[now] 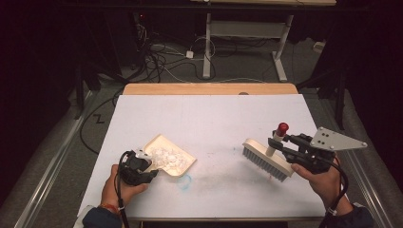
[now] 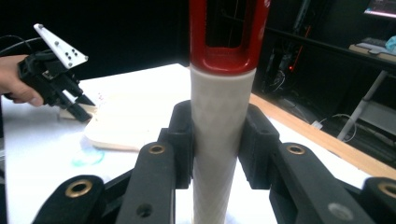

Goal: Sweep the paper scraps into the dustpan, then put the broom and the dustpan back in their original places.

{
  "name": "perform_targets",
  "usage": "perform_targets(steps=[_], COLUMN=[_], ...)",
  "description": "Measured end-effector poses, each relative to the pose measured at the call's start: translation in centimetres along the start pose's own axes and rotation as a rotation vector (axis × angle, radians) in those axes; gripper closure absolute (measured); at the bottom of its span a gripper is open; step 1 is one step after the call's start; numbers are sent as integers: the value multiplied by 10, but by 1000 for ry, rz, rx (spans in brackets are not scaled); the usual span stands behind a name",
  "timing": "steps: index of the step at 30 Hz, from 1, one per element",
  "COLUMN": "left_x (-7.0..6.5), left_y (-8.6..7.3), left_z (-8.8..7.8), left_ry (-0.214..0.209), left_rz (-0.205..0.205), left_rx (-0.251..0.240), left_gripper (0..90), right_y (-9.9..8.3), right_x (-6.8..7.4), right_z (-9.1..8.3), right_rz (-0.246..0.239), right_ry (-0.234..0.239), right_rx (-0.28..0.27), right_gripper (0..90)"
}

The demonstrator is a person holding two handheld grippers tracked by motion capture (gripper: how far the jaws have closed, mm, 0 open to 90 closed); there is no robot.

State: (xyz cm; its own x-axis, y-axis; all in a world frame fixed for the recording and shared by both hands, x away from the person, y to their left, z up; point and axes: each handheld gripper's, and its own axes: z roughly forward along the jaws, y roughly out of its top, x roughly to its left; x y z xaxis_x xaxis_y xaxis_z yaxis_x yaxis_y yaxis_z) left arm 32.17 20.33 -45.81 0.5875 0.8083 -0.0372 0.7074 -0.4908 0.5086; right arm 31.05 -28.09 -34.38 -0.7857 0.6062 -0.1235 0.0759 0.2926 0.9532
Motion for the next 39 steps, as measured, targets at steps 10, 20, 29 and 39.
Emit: perform_targets(steps=[10,20,29,39], left_x=[9,24,24,2], left_y=[-5,-5,-2,-6], left_z=[-4,-3,6,-3], left_ry=[36,78,62,18], left_rz=[-87,-175,-232,-196], left_rx=[-26,-63,-65,-101], left_gripper=[635,634,580,468], right_y=[-6,-7,-11,-10], right_x=[-12,-27,-40,-57], right_z=[-23,-25,-3,11], right_rz=[48,68,95,109], right_ry=[98,158,151,-13], right_rx=[35,134,187,211], right_gripper=[699,698,694,639])
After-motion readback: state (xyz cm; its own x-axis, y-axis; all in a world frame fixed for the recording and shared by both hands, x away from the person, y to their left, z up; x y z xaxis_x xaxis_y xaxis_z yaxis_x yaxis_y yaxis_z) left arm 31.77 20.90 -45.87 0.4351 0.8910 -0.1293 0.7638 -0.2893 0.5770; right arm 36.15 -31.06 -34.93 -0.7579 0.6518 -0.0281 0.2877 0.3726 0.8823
